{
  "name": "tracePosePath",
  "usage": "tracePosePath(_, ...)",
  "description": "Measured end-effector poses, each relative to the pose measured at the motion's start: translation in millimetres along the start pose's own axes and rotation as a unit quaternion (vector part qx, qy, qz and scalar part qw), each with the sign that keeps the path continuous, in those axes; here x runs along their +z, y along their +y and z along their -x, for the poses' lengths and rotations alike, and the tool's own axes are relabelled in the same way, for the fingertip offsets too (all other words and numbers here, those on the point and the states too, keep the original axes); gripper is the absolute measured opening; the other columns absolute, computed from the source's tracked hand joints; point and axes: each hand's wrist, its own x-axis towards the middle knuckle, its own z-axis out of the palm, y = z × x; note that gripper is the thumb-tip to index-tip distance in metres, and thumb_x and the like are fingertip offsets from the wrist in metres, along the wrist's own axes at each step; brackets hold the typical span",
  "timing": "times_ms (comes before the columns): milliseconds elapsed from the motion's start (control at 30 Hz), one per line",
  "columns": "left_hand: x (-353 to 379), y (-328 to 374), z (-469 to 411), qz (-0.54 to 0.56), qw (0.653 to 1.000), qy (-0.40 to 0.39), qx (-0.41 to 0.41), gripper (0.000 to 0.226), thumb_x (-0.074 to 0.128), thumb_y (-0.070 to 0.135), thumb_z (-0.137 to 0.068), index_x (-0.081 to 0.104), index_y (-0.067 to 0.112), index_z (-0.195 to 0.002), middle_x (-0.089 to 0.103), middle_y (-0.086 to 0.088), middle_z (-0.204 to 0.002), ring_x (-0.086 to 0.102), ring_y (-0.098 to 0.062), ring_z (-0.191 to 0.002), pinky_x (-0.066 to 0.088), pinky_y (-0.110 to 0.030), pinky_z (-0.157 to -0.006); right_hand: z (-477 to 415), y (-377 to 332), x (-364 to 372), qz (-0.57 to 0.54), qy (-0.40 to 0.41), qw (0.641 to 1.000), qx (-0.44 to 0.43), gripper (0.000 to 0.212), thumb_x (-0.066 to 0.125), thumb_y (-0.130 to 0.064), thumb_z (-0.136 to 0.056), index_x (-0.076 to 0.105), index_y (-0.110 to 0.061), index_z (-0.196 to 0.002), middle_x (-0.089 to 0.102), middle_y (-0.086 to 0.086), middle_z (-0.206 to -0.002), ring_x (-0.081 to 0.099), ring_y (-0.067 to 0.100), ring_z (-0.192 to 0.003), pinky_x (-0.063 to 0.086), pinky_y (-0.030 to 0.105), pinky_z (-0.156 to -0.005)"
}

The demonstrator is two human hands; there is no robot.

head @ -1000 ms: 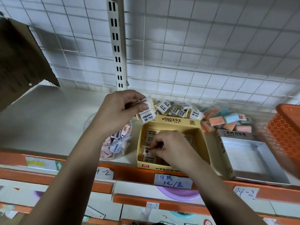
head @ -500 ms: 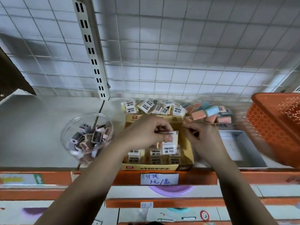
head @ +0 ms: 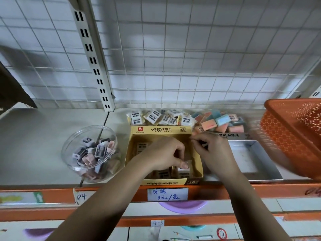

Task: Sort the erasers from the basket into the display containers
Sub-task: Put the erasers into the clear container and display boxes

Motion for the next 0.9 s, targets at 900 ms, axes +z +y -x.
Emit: tracePosePath(900,-108.5,-65.2,58.9,-0.009,0.954,0.297,-0.040,0.008,0.073,0.032,-0.083,0.070,0.027,-0.078,0.062,0.019,-0.070,0.056,0.007,-0.067,0.038,-0.008,-0.061,-139.4,-57.5,83.2,0.278,-0.257,0.926,0.007,0.050,0.064,-0.051,-0.085,0.057,-0.018,-0.123,0.064,0.004,-0.116,0.056,0.026,-0.112,0.036,0.037,-0.094)
